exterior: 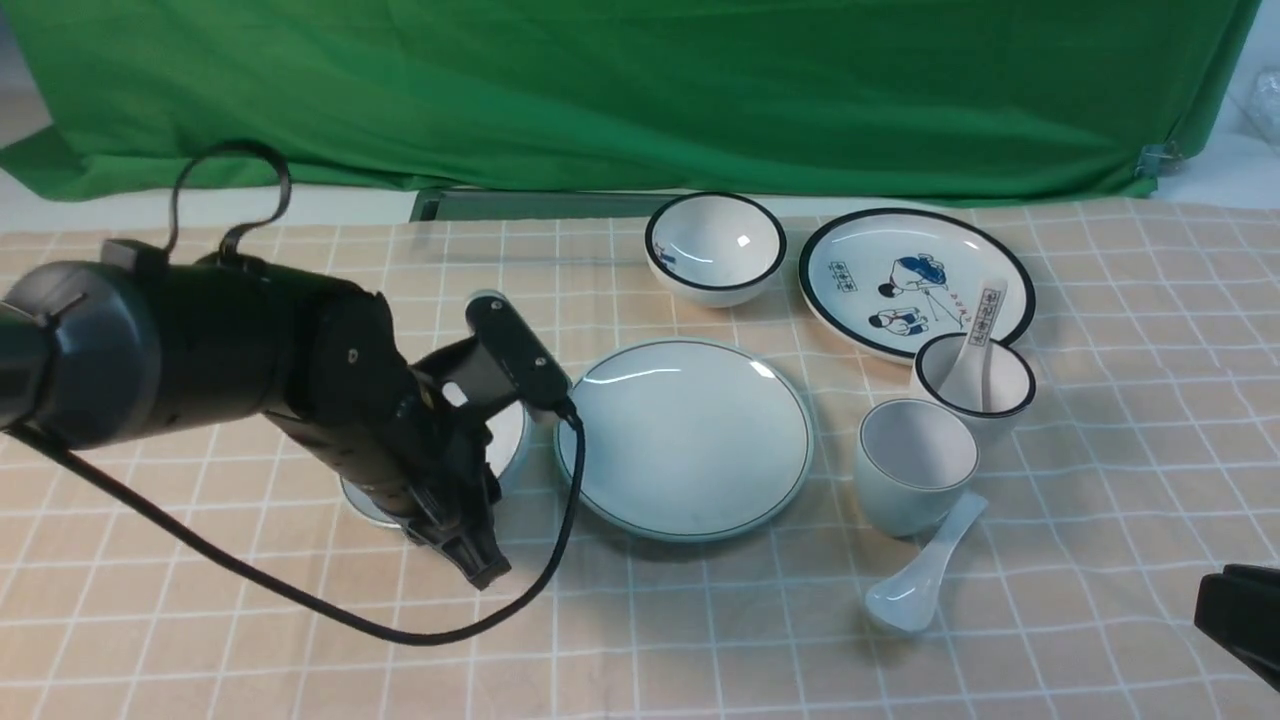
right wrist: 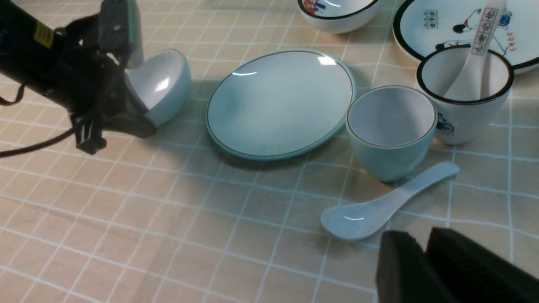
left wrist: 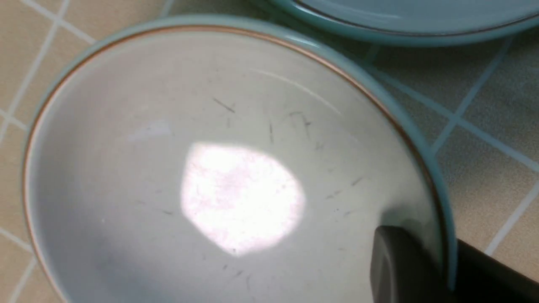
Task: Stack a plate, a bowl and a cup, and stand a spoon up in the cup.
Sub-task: Use the left arm to grab a blue rice bowl, then use the left arm to put the blue rice bowl into the blue large plate in the middle, then use the right arm to grab a blue teacup, then use the right arm to put the blue teacup into the blue rice bowl in the middle, then use the right arm to grab a blue soup spoon
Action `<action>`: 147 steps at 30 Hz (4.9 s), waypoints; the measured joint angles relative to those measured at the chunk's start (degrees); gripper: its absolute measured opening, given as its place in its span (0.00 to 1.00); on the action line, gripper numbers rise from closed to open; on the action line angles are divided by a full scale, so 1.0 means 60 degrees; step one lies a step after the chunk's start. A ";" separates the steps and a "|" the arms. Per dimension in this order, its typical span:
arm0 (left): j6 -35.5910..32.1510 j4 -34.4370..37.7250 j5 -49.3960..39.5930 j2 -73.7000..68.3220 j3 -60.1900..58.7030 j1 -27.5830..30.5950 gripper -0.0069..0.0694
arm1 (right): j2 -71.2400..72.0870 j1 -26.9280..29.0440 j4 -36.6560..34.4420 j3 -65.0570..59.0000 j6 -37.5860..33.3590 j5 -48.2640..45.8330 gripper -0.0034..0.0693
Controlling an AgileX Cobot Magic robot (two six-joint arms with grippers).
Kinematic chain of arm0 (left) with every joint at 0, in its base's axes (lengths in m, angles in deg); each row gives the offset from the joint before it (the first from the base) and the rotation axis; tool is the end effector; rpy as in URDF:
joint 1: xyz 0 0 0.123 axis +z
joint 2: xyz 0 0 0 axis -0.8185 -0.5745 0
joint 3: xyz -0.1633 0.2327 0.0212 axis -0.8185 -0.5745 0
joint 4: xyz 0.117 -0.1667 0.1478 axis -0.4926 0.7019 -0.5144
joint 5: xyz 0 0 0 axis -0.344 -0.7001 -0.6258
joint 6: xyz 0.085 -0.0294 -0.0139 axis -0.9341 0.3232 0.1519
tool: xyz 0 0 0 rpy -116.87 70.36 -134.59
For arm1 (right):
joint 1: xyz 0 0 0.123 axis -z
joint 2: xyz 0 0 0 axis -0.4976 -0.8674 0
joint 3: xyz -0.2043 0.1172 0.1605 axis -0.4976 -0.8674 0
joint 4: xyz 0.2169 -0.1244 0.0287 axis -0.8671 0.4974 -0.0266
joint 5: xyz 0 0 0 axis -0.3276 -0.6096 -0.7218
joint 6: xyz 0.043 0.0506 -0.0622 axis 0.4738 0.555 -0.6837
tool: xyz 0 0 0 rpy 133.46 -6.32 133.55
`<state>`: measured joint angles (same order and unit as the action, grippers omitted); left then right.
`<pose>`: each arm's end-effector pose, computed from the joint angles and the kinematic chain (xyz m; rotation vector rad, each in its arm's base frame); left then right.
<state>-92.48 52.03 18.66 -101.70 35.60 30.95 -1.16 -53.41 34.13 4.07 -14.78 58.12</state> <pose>0.2985 -0.1378 0.1860 1.2955 2.4485 -0.0365 0.0893 0.0479 0.2981 -0.2356 1.9431 0.5143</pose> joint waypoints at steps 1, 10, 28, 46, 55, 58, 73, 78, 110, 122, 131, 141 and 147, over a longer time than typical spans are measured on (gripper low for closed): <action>0.0000 0.0011 -0.0046 0.0028 0.0020 0.0000 0.13 | 0.0000 0.0000 0.0000 0.0000 0.0000 -0.0015 0.22; 0.0260 0.0093 -0.1317 0.0468 0.2419 -0.1511 0.13 | 0.0000 -0.0008 0.0000 0.0000 0.0000 -0.0110 0.23; 0.0410 -0.1104 -0.2369 -0.3419 0.5416 -0.2842 0.19 | 0.0000 -0.0008 0.0000 0.0000 -0.0278 -0.0880 0.28; 0.2668 -0.0141 -0.4013 -0.0538 0.5213 -0.2842 0.53 | -0.3943 -0.0008 0.0009 0.2821 -0.2355 -0.2603 0.40; 0.3508 -0.0042 -0.2164 0.4908 0.1855 -0.2842 0.09 | -0.8412 -0.0008 0.0018 0.5579 -0.2790 -0.2788 0.52; 0.3661 -0.0034 -0.1079 0.6615 0.0149 -0.2842 0.09 | -0.9668 -0.0008 0.0018 0.6368 -0.2790 -0.2903 0.61; 0.4148 0.0172 0.1439 1.1593 -0.3909 -0.2842 0.09 | -1.2943 -0.0008 0.0297 0.7599 -0.2870 -0.2834 0.25; 0.4172 0.0172 0.1430 1.1651 -0.3917 -0.2842 0.09 | -1.2546 -0.0418 0.0432 0.8275 -0.2617 -0.3696 0.17; 0.4386 0.0240 0.1076 1.1651 -0.3917 -0.2842 0.09 | -1.5380 -0.1830 0.0301 1.3614 -0.1719 -0.5691 0.72; 0.4393 0.0240 0.1064 1.1651 -0.3917 -0.2842 0.09 | -1.2589 -0.1821 0.1224 1.2447 -0.0744 -0.6916 0.24; 0.4393 0.0217 0.1194 1.1651 -0.3917 -0.2842 0.09 | -1.0101 -0.0782 0.3120 0.6157 0.3983 -0.4794 0.46; 0.4393 0.0208 0.1222 1.1651 -0.3917 -0.2842 0.09 | -1.1623 0.0688 0.2358 0.5035 0.4880 -0.0331 0.64; 0.4393 0.0208 0.1222 1.1651 -0.3917 -0.2842 0.09 | -1.2365 0.0956 0.2089 0.5027 0.4869 0.0281 0.64</action>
<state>-66.12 53.28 26.00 -31.80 12.10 13.90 -75.35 -47.68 46.67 34.23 14.43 59.81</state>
